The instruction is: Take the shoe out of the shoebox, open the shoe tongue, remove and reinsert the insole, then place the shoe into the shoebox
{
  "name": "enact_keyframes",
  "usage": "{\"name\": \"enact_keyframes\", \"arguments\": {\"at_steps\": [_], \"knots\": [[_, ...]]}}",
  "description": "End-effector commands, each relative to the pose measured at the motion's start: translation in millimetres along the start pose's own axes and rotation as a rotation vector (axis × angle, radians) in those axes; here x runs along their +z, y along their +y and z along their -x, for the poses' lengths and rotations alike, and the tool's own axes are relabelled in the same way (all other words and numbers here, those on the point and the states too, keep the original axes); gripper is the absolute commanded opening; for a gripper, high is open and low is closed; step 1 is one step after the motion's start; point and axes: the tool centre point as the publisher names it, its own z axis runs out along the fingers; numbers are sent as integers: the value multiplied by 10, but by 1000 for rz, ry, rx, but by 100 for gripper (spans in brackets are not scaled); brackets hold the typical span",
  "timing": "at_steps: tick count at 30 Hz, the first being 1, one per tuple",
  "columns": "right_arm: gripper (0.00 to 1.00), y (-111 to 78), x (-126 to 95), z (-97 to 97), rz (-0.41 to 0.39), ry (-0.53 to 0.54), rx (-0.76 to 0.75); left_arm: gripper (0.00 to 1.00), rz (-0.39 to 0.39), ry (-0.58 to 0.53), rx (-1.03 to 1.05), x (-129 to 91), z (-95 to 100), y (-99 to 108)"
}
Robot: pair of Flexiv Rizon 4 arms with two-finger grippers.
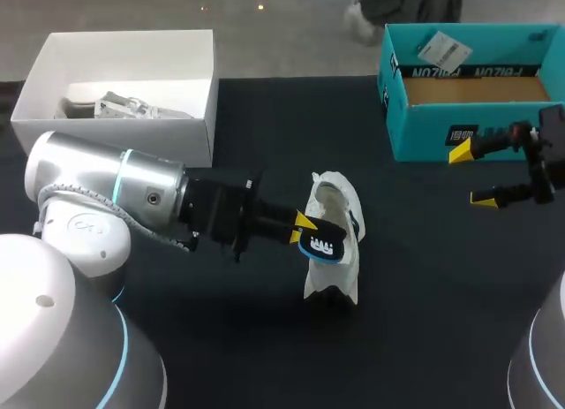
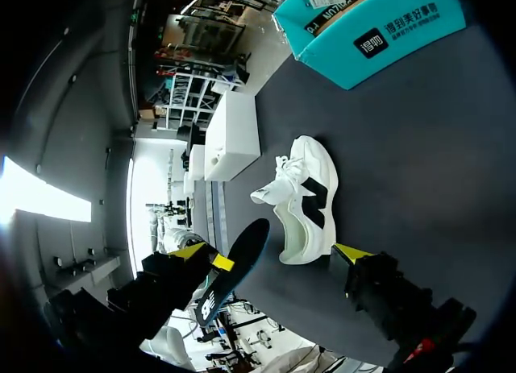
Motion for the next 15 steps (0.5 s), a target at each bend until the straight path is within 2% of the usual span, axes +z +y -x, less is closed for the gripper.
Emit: {"name": "enact_keyframes", "arguments": {"at_steps": [1, 6, 15], "knots": [[100, -13, -1, -1, 2, -4, 1, 0, 13, 6, -2, 98, -31, 125], [100, -13, -1, -1, 2, -4, 1, 0, -7, 29, -38, 184, -76, 205], [100, -13, -1, -1, 2, -4, 1, 0, 18, 44, -51, 313, -113, 330]]}}
